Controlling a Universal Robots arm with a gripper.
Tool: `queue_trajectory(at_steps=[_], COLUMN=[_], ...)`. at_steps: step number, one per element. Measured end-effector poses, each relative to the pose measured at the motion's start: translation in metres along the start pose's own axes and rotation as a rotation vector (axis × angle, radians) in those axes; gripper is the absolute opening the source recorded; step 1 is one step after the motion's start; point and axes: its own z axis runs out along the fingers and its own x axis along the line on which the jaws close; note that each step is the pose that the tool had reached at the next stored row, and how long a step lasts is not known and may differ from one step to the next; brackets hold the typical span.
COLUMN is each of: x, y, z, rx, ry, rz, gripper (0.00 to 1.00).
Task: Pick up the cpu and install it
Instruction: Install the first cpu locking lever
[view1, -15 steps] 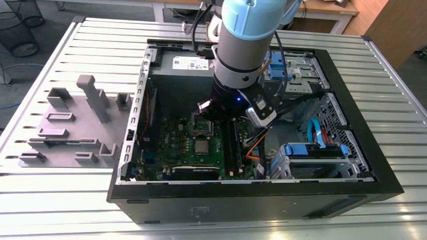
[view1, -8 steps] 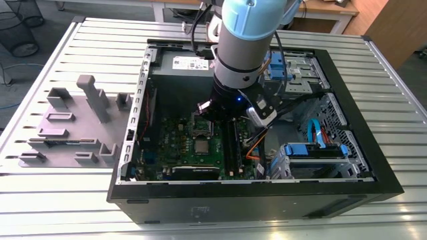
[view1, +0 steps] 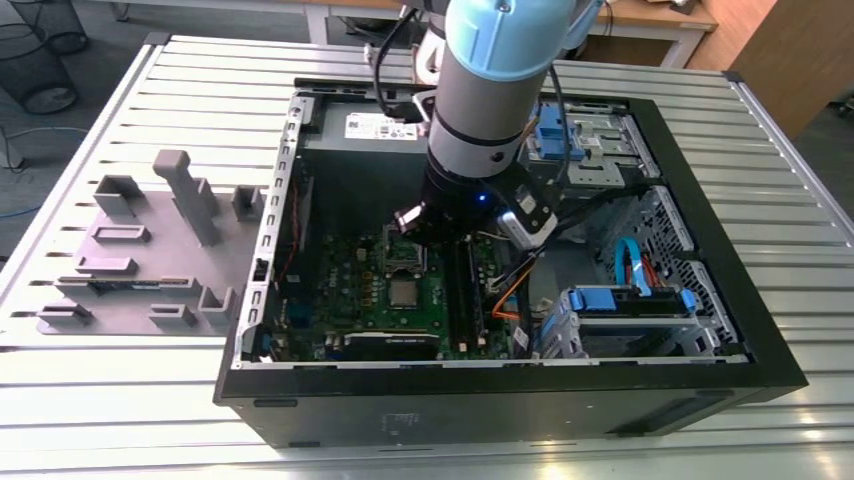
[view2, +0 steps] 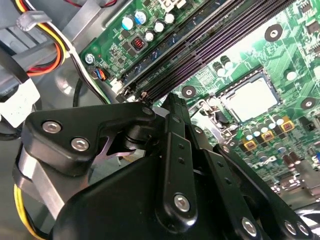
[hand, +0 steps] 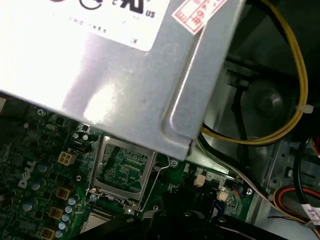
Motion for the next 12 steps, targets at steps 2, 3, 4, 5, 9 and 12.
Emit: queue_trajectory(at_steps=[2,3,4,5,9,12], x=[0.0,0.0,0.0,-0.0001,-0.0001,-0.0001], y=[0.0,0.0,0.0,0.0001,0.0003,0.0003], z=[0.0,0.0,0.0,0.0001,0.0006,0.0006], rx=[-0.0001,-0.0001,-0.0002,-0.0004,-0.0005,-0.0005], ry=[0.0006,0.0009,0.0015,0.0022,0.0065,0.0072], rz=[-0.007,-0.009,-0.016,-0.027,-0.075,-0.083], gripper=[0.11,0.11,0.11,0.11,0.11,0.11])
